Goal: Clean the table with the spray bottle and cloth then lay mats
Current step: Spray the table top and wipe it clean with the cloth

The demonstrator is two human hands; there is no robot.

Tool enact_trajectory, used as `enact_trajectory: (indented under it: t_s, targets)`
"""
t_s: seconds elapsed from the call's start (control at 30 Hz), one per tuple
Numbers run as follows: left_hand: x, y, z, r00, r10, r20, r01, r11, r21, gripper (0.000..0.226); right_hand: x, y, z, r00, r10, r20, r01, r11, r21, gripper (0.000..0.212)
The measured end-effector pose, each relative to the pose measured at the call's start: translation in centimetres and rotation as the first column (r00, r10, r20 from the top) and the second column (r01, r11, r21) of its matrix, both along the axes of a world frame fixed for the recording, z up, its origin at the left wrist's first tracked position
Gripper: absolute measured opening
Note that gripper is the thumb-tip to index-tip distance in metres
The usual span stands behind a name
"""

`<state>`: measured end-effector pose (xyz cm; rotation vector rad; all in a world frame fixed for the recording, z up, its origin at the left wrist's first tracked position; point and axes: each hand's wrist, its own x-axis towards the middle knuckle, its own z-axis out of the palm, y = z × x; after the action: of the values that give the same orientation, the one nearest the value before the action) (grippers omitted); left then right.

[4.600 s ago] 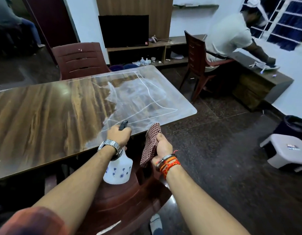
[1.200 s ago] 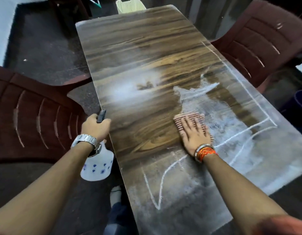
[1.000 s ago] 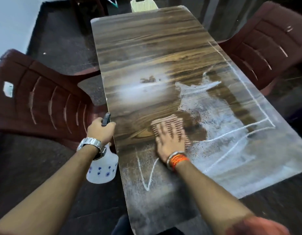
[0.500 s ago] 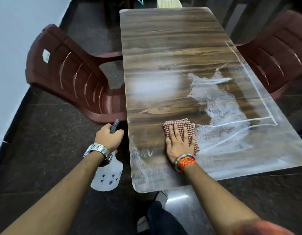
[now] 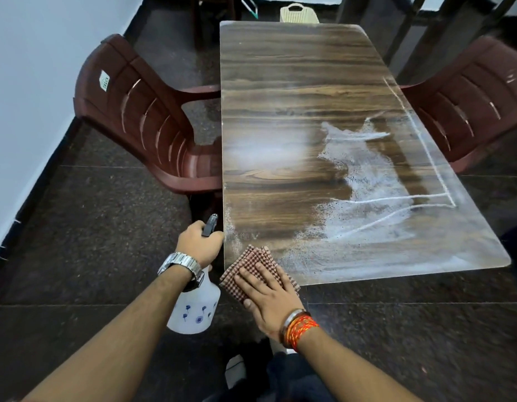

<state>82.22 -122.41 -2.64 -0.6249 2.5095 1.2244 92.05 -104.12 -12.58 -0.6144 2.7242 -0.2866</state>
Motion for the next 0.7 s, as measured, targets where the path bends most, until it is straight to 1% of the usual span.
enact_trajectory:
  t_s: [0.07, 0.13, 0.23, 0.3, 0.33, 0.4, 0.5, 0.53, 0.63, 0.7]
  targets:
    - [0.5, 0.8, 0.1, 1.0, -0.002, -0.005, 0.002, 1.0, 0.02, 0.015, -0.8, 0.2, 0.1, 0.997, -0.083, 0.009, 0.083, 0.997, -0.004, 0.054]
    - [0.7, 2.0, 0.4, 0.999, -0.035, -0.029, 0.036, 0.999, 0.031, 0.017, -2.3, 1.8, 0.2, 0.974, -0.226, -0.02, 0.226, 0.974, 0.008, 0.055]
    - [0.1, 5.3, 1.2, 0.986, -0.155, -0.059, 0.159, 0.984, 0.075, 0.018, -4.8, 6.3, 0.2, 0.885, -0.465, -0.004, 0.465, 0.885, 0.037, 0.055]
    - [-0.4, 8.5, 2.3, 0.97, -0.229, -0.086, 0.238, 0.964, 0.117, 0.019, -5.5, 10.0, 0.1, 0.816, -0.578, -0.007, 0.578, 0.815, 0.048, 0.055]
    - [-0.9, 10.3, 2.7, 0.961, -0.257, -0.105, 0.269, 0.955, 0.124, 0.023, -5.7, 11.8, 0.2, 0.791, -0.612, -0.01, 0.612, 0.789, 0.053, 0.055]
    - [-1.9, 14.0, 3.7, 0.941, -0.308, -0.139, 0.324, 0.939, 0.114, 0.031, -5.5, 14.5, 0.2, 0.768, -0.641, -0.004, 0.64, 0.767, 0.054, 0.055]
    - [-3.7, 20.6, 5.0, 0.907, -0.386, -0.166, 0.404, 0.911, 0.087, 0.02, -5.1, 17.0, 0.4, 0.799, -0.601, -0.001, 0.6, 0.798, 0.056, 0.057]
    - [-4.3, 22.4, 5.1, 0.903, -0.394, -0.17, 0.411, 0.908, 0.076, 0.02, -5.0, 17.0, 0.7, 0.816, -0.578, 0.004, 0.577, 0.815, 0.047, 0.058]
    - [-6.1, 27.6, 5.0, 0.919, -0.357, -0.167, 0.369, 0.928, 0.045, 0.028, -4.9, 17.4, 0.6, 0.834, -0.552, 0.027, 0.551, 0.834, 0.02, 0.064]
    - [-6.7, 29.3, 4.7, 0.929, -0.337, -0.152, 0.343, 0.939, 0.016, 0.031, -5.1, 17.5, 0.4, 0.841, -0.541, 0.016, 0.541, 0.841, 0.005, 0.066]
